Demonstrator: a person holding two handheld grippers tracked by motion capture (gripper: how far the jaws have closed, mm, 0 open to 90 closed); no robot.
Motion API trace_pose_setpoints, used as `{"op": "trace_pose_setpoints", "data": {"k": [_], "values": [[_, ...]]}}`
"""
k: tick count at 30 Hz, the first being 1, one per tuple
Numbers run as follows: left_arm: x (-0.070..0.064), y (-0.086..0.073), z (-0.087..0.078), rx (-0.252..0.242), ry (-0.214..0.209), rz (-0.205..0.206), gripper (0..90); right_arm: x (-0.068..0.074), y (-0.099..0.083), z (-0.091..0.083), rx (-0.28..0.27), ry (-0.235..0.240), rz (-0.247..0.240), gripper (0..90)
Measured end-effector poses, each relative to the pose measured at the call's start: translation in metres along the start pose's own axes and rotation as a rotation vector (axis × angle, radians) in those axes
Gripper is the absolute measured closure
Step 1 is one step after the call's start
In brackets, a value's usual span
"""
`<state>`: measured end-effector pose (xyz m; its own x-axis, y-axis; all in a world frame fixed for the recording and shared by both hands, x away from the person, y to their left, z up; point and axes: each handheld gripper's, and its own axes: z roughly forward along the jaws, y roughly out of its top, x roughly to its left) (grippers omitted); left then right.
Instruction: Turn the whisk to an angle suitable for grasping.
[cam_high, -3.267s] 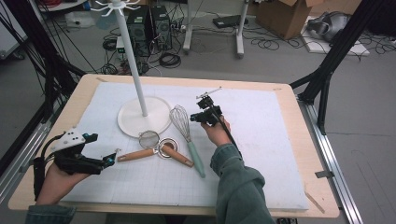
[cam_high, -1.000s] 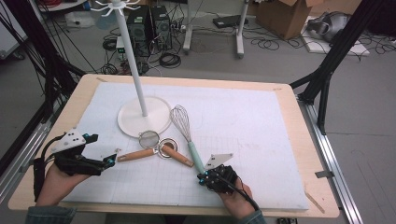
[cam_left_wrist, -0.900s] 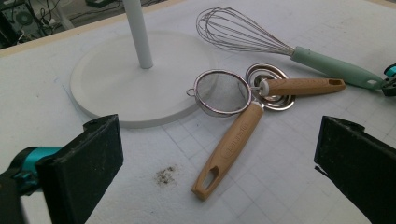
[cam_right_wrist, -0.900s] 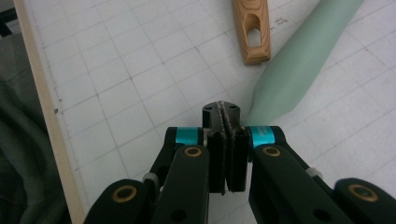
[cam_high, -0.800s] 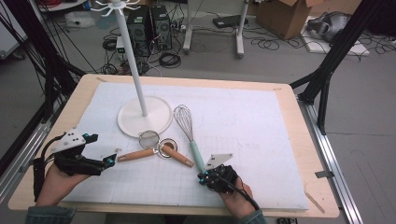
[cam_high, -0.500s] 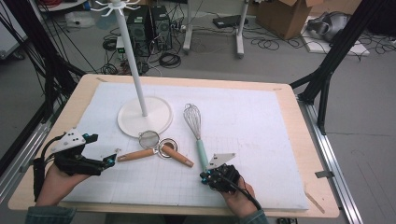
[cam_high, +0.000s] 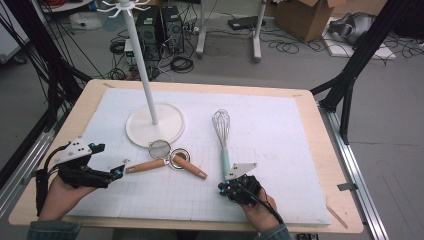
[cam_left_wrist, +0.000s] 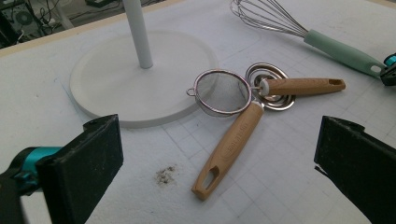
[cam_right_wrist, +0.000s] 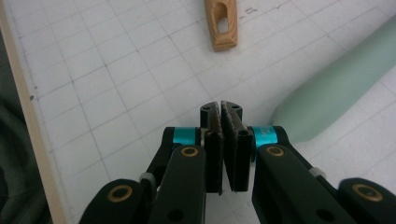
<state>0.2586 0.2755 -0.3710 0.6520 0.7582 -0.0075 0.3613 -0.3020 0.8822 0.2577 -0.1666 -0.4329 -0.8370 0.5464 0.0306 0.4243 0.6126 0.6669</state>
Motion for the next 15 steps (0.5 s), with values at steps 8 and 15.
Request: {"op": "trace_pose_setpoints", "data": {"k": [8, 15], "values": [[-0.0003, -0.0001, 0.0004, 0.001, -0.004, 0.000, 1.8, -0.0037, -0.0030, -0.0036, -0.003, 0.000, 0.008, 86.7], [-0.0001, -0.0002, 0.0006, 0.003, -0.003, 0.002, 1.7, -0.0046, -0.0032, -0.0039, -0.005, 0.002, 0.004, 86.3]]}}
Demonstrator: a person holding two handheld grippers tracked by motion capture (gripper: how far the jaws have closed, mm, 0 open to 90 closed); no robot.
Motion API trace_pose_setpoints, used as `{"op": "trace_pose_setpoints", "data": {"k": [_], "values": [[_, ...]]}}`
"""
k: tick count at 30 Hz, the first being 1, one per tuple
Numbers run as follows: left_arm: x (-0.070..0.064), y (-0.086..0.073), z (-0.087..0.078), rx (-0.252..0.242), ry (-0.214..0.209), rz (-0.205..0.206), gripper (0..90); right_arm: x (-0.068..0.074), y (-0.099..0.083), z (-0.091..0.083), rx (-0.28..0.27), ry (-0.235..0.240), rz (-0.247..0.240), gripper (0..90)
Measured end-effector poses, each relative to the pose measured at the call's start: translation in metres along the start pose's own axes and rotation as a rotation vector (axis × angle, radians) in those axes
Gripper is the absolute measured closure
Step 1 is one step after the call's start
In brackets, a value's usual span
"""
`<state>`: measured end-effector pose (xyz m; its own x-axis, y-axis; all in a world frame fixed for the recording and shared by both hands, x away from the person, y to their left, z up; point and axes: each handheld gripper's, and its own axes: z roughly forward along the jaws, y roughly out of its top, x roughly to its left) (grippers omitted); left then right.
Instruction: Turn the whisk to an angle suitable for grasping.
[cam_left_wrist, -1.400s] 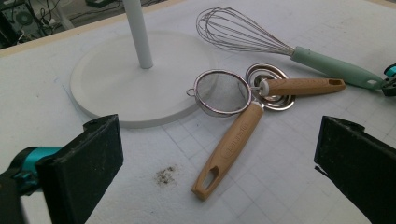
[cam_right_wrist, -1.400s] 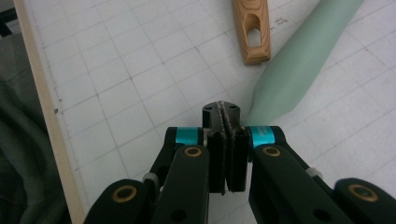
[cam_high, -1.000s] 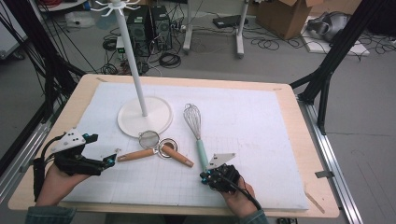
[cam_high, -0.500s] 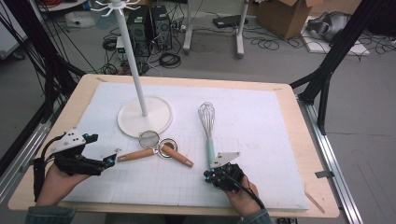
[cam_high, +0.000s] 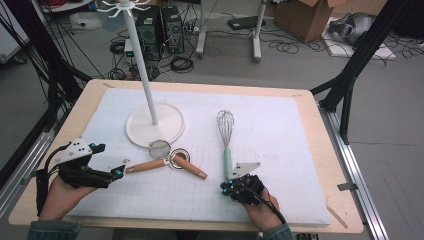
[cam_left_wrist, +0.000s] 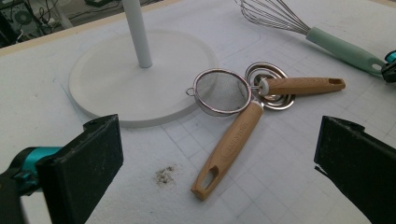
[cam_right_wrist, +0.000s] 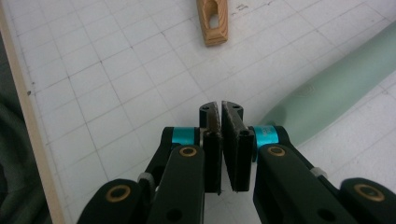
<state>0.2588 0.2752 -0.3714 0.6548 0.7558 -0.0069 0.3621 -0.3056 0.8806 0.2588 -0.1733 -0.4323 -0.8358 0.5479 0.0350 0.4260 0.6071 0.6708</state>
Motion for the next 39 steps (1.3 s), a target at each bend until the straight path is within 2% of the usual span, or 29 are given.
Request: {"op": "trace_pose_setpoints", "data": {"k": [9, 17, 22, 28, 35, 37, 38, 39], "values": [[0.000, 0.000, 0.000, -0.002, 0.000, -0.007, 1.7, 0.001, 0.000, 0.000, 0.006, 0.002, -0.005, 84.8], [0.000, 0.000, 0.000, -0.001, -0.001, -0.007, 1.7, 0.005, 0.009, -0.006, -0.039, 0.017, 0.018, 81.3], [0.001, 0.000, -0.001, -0.006, 0.000, -0.006, 1.7, 0.003, 0.008, -0.003, -0.030, 0.018, 0.038, 82.5], [0.001, 0.000, -0.002, -0.007, 0.003, -0.010, 1.7, 0.005, 0.007, 0.000, -0.013, 0.016, 0.017, 84.0], [-0.007, 0.005, 0.005, 0.005, -0.021, 0.018, 4.2, 0.004, 0.003, -0.001, -0.011, 0.014, 0.025, 84.4], [-0.010, 0.008, 0.010, 0.000, -0.037, 0.034, 9.0, 0.004, 0.003, -0.001, -0.015, 0.016, 0.025, 84.7], [-0.012, 0.010, 0.013, -0.006, -0.051, 0.049, 15.0, 0.003, 0.002, 0.000, -0.016, 0.016, 0.028, 85.4], [-0.014, 0.013, 0.015, -0.012, -0.059, 0.060, 15.0, 0.003, 0.002, 0.000, -0.016, 0.016, 0.028, 85.4]]}}
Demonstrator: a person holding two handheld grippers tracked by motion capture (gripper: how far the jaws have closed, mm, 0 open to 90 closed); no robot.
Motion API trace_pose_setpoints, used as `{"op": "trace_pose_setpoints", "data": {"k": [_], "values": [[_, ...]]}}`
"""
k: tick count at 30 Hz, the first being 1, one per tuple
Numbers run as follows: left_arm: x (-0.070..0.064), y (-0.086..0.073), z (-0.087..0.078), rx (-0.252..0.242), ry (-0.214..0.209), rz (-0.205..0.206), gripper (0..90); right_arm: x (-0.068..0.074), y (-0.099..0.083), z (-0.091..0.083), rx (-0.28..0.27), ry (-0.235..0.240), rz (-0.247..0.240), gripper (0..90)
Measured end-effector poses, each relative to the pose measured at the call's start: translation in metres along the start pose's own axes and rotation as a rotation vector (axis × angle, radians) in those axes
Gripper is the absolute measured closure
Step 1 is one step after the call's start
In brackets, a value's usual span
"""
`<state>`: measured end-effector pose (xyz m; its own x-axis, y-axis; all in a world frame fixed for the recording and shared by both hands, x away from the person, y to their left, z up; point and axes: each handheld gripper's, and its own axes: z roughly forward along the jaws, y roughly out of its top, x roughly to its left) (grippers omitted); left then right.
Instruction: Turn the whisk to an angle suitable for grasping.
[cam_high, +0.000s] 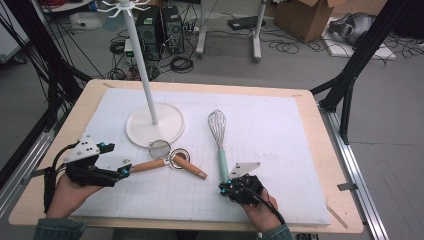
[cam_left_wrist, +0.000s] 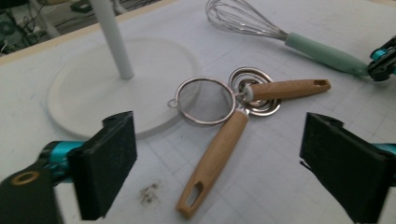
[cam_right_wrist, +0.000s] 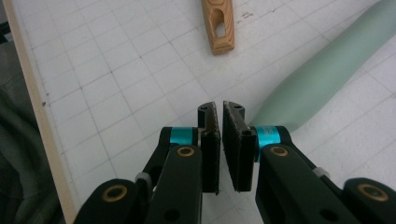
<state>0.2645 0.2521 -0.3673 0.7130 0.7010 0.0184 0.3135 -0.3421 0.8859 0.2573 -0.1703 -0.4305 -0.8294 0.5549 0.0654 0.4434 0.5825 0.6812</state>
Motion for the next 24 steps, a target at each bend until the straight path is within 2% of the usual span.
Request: {"op": "trace_pose_setpoints", "data": {"k": [2, 3, 5, 6, 9, 15, 16, 18, 20, 24], "values": [[-0.002, 0.005, 0.006, -0.008, -0.021, 0.022, 26.7, 0.000, 0.000, 0.002, 0.000, 0.008, 0.003, 87.0], [-0.004, 0.014, 0.017, -0.005, -0.045, 0.034, 29.2, 0.000, 0.001, 0.003, 0.001, 0.013, -0.002, 87.4], [-0.005, 0.018, 0.022, 0.001, -0.061, 0.037, 31.9, 0.000, 0.001, 0.004, -0.002, 0.014, -0.001, 87.7], [-0.006, 0.022, 0.027, 0.008, -0.073, 0.045, 36.7, 0.000, 0.001, 0.004, -0.003, 0.016, 0.000, 87.8], [-0.012, 0.039, 0.049, 0.016, -0.136, 0.056, 48.1, -0.001, -0.001, 0.005, -0.010, 0.017, -0.004, 88.4], [-0.025, 0.071, 0.087, 0.033, -0.210, 0.108, 75.3, -0.002, -0.006, 0.008, -0.023, 0.029, 0.002, 88.9], [-0.027, 0.075, 0.093, 0.034, -0.216, 0.124, 75.3, -0.002, -0.006, 0.008, -0.023, 0.029, 0.002, 88.9], [-0.030, 0.081, 0.102, 0.033, -0.231, 0.143, 83.5, -0.003, -0.007, 0.008, -0.026, 0.031, 0.000, 89.0], [-0.034, 0.089, 0.115, 0.053, -0.257, 0.155, 89.5, -0.004, -0.007, 0.007, -0.031, 0.031, -0.002, 89.0], [-0.041, 0.100, 0.142, 0.111, -0.346, 0.199, 89.6, -0.005, -0.008, 0.007, -0.038, 0.032, -0.006, 89.0]]}}
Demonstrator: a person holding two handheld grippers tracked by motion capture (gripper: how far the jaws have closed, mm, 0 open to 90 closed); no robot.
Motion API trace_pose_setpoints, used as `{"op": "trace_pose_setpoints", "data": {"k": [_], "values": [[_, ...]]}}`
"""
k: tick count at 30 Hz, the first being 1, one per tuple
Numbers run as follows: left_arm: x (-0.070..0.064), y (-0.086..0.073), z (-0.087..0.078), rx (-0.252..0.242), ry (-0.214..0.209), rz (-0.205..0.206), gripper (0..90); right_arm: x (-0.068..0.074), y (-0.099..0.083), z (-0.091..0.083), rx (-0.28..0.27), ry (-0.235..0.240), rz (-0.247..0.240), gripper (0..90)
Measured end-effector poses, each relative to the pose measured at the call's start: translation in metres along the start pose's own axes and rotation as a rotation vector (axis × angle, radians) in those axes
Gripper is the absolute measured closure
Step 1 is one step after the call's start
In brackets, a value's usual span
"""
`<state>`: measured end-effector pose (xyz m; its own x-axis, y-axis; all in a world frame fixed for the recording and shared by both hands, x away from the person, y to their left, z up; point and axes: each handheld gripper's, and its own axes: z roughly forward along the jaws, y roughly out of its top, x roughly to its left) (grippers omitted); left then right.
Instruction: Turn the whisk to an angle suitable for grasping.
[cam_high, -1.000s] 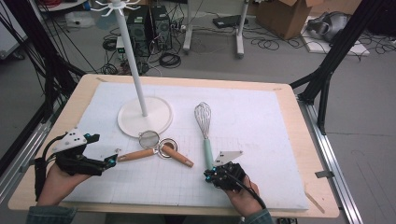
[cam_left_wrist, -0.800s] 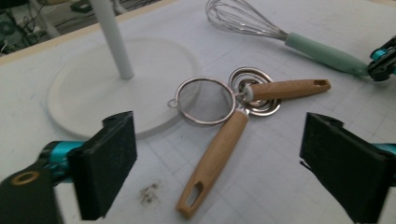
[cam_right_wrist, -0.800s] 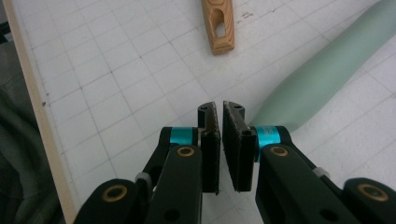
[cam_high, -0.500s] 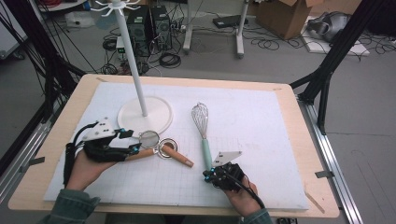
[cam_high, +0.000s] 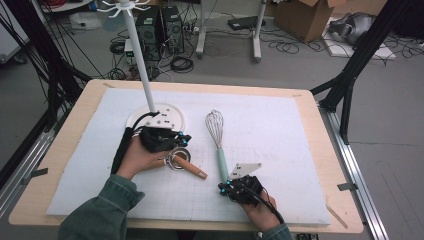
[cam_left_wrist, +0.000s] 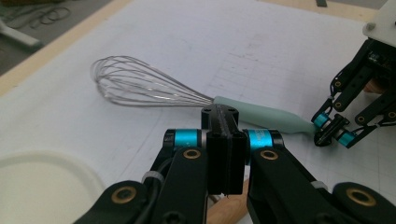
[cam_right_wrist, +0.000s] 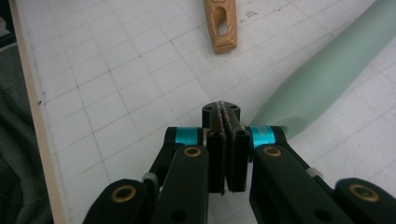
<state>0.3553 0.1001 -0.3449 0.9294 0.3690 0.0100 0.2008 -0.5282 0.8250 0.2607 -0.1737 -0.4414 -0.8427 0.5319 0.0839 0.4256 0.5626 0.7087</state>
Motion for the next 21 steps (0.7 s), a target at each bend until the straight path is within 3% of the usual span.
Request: {"op": "trace_pose_setpoints", "data": {"k": [3, 7, 13, 21], "values": [[0.001, 0.010, 0.020, 0.019, -0.046, 0.047, 89.6, 0.000, 0.000, -0.001, -0.001, -0.002, 0.005, 89.0], [0.002, 0.021, 0.046, 0.036, -0.076, 0.081, 89.7, -0.001, 0.000, -0.001, -0.005, -0.008, 0.007, 89.0], [0.002, 0.027, 0.085, 0.061, -0.120, 0.084, 89.7, -0.002, -0.001, -0.002, -0.006, -0.010, 0.007, 89.0], [0.007, 0.019, 0.127, 0.121, -0.136, 0.059, 89.8, -0.001, 0.001, -0.001, -0.006, -0.016, 0.008, 89.1]]}}
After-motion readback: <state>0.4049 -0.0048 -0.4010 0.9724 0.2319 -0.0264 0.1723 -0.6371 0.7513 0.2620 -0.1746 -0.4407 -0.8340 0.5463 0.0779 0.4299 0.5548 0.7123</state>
